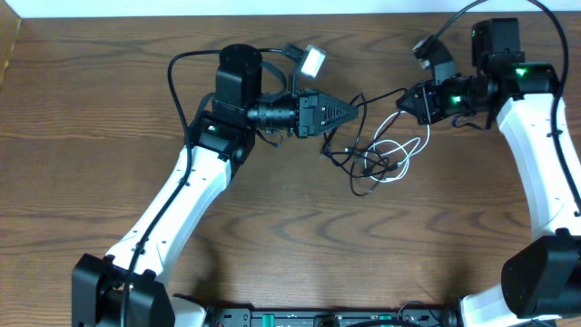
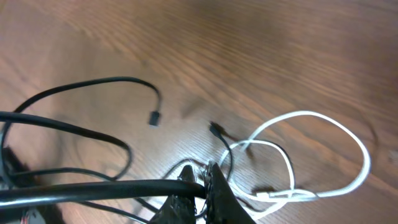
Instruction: Untangle cables
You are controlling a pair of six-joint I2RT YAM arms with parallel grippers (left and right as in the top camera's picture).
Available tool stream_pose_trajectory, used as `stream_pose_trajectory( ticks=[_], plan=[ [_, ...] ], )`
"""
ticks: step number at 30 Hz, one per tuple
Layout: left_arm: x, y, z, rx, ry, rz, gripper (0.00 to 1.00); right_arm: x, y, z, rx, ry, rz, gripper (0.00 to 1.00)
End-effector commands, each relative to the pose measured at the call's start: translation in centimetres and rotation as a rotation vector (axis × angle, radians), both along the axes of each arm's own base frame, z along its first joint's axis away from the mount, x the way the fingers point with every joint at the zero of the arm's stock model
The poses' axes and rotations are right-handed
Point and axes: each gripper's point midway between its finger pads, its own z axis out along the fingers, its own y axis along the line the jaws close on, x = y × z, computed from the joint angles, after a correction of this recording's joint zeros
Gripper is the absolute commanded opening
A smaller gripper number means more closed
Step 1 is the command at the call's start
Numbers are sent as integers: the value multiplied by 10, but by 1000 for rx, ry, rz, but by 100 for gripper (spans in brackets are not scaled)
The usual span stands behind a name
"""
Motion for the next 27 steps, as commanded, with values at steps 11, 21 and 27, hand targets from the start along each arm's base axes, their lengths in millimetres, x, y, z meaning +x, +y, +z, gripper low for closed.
stream_pose_trajectory(
  ticks=[11,21,27],
  plan=[
    [25,18,-36,198,-101,185,9,2,-50,-15,-87,86,-184,1],
    [53,30,-40,266,-152,342,31,-3,-50,-17,-89,110,-183,1],
    [50,30,-45,280,-128,337,36,-6,-50,-18,-91,122,-183,1]
  ],
)
